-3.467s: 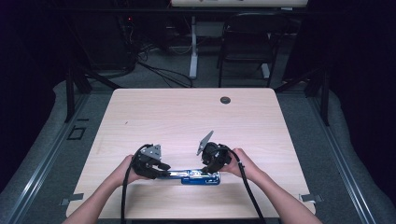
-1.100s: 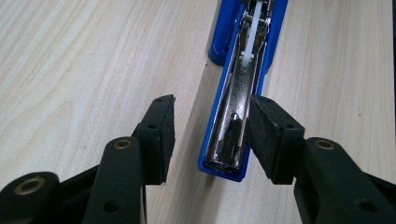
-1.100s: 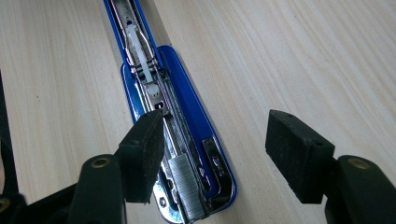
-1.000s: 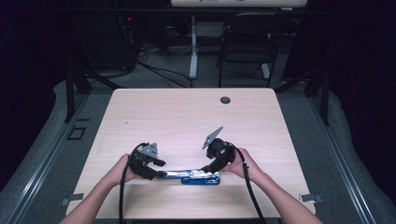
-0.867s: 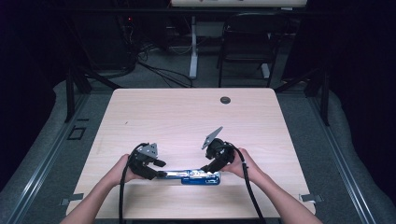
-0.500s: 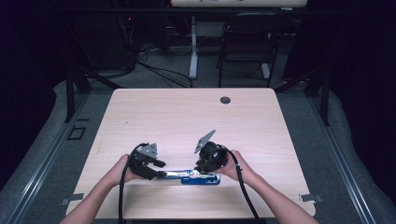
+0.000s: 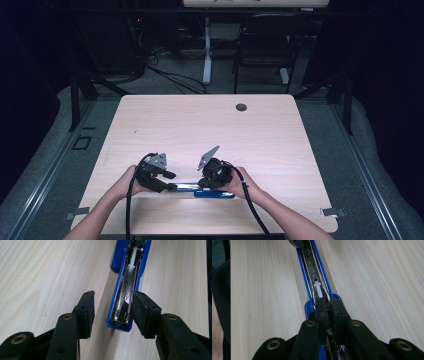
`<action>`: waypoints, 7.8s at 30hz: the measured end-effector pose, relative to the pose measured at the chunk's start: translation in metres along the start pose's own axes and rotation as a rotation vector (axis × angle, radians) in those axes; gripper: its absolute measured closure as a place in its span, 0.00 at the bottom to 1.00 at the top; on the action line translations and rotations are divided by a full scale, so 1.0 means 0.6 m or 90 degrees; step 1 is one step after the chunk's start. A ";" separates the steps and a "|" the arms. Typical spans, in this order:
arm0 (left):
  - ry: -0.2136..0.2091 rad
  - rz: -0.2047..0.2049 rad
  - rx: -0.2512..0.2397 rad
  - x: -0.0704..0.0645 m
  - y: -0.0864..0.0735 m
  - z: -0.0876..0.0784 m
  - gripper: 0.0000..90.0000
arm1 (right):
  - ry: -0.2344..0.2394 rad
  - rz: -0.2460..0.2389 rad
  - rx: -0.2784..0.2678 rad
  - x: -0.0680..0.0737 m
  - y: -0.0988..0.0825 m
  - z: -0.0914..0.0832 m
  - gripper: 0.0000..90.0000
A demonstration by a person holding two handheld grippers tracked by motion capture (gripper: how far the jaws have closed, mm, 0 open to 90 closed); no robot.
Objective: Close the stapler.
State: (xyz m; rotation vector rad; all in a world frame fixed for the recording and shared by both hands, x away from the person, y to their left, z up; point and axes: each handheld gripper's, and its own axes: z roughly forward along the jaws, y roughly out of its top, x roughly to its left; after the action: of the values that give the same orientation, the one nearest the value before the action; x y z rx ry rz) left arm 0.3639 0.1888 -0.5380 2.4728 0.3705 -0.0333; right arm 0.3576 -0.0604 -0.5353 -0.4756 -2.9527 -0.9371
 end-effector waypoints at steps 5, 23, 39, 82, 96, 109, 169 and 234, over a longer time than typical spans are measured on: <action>-0.007 0.002 0.006 0.000 -0.001 -0.001 0.58 | 0.000 0.005 -0.011 0.001 -0.002 0.002 0.96; -0.014 0.021 0.081 -0.008 -0.005 0.030 0.69 | -0.003 0.004 -0.011 0.002 -0.003 0.002 0.96; -0.025 0.044 0.025 -0.010 0.000 0.001 0.70 | -0.008 0.007 -0.020 0.006 -0.001 0.000 0.95; -0.023 0.062 -0.006 -0.023 0.043 -0.030 0.71 | -0.004 0.023 -0.046 0.004 -0.006 -0.026 0.95; -0.015 0.073 0.013 -0.029 0.065 -0.034 0.71 | -0.035 0.069 -0.037 -0.025 -0.048 -0.074 0.95; -0.009 0.095 0.022 -0.038 0.089 -0.037 0.72 | -0.058 0.107 -0.028 -0.043 -0.087 -0.107 0.95; -0.013 0.144 0.023 -0.055 0.161 -0.014 0.71 | -0.008 0.000 -0.079 0.010 -0.009 -0.065 1.00; -0.054 0.152 0.077 -0.057 0.194 0.095 0.73 | -0.049 0.086 -0.111 -0.030 -0.075 -0.167 0.97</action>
State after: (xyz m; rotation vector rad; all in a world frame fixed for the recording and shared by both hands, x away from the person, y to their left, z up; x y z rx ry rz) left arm 0.3664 0.0574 -0.5118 2.6090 0.0361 -0.0627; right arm 0.3536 -0.1567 -0.4803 -0.7225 -2.8730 -1.1910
